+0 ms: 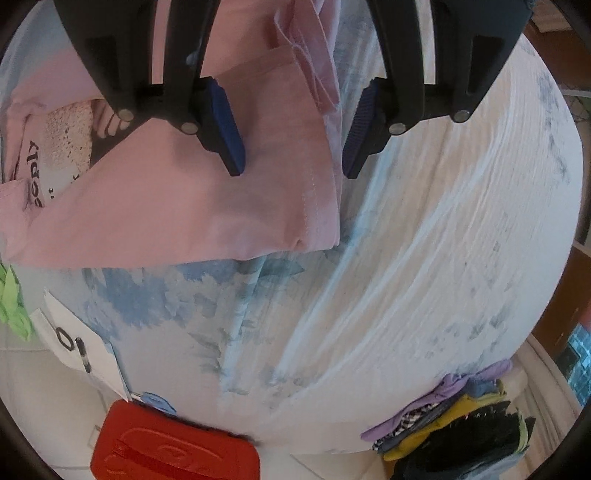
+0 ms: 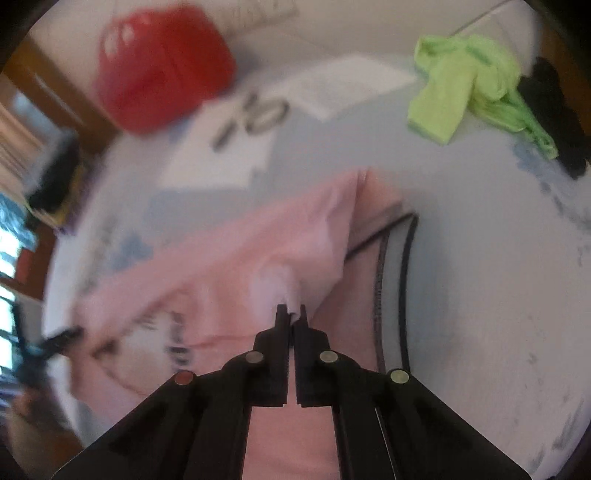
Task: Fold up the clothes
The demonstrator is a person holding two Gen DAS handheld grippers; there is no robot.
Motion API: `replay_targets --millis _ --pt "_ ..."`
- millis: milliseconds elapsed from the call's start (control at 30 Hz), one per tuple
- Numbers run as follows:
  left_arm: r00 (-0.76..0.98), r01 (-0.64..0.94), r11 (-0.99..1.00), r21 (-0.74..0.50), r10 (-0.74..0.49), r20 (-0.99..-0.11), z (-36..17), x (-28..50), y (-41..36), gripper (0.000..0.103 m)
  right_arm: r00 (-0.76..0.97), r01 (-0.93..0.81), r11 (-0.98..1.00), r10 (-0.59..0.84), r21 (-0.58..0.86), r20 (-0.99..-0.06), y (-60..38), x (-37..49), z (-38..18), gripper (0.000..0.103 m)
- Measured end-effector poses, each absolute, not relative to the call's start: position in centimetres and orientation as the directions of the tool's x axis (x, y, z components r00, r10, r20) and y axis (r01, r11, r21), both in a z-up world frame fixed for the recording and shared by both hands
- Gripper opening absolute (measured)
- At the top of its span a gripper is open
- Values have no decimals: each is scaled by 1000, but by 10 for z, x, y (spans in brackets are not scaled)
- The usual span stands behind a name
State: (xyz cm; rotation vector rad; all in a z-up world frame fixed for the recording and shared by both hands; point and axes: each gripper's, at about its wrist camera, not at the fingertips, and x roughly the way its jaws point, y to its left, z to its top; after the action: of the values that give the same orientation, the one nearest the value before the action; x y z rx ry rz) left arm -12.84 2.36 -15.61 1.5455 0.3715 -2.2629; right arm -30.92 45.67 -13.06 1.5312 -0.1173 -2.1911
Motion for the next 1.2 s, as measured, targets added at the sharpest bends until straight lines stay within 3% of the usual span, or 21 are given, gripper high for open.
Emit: replay_targets --millis 133,233,300,333,400,500,600,700,867,900,933,1000,1133,1200 --pt "-328 452 -892 -14 -152 -932 -156 -124 18 54 -287 275 -869 -483 412 -827 489 -279 -95 3" --pt "-314 451 -893 -7 -151 -937 -158 -123 14 54 -228 198 -883 -463 425 -856 511 -259 -107 4" --pt "-311 450 -893 -7 -150 -938 -156 -121 12 54 -158 177 -924 -367 340 -917 511 -254 -132 12" --pt "-319 452 -892 -14 -147 -936 -154 -119 11 54 -140 155 -942 -321 299 -937 516 -252 -142 22" --pt "-334 454 -891 -28 -140 -932 -148 -115 9 54 -153 138 -956 -281 261 -948 522 -247 -148 24" --pt "-344 452 -891 -40 -132 -929 -142 -115 4 54 -190 175 -926 -365 334 -911 518 -243 -134 25" --pt "-356 450 -889 -86 -90 -930 -144 -117 1 54 -197 224 -921 -363 319 -911 500 -249 -127 32" --pt "-352 457 -881 -123 -52 -935 -151 -119 3 54 -186 163 -913 -401 374 -897 501 -262 -134 39" --pt "-319 433 -895 -108 -40 -947 -165 -123 19 54 -174 122 -903 -429 412 -887 496 -273 -149 42" --pt "-311 417 -904 -93 -46 -949 -168 -124 24 53 -173 123 -900 -435 419 -884 493 -275 -151 43" --pt "-315 398 -915 -70 -64 -947 -167 -125 29 30 -189 116 -906 -422 407 -887 494 -282 -152 43" --pt "-317 363 -932 -14 -109 -942 -163 -130 36 14 -221 103 -919 -395 382 -892 495 -296 -153 45" --pt "-319 364 -929 74 -199 -927 -153 -136 33 11 -278 58 -943 -330 327 -902 494 -336 -157 50" --pt "-308 364 -918 157 -278 -910 -151 -136 30 11 -270 61 -949 -314 309 -910 488 -354 -163 60"
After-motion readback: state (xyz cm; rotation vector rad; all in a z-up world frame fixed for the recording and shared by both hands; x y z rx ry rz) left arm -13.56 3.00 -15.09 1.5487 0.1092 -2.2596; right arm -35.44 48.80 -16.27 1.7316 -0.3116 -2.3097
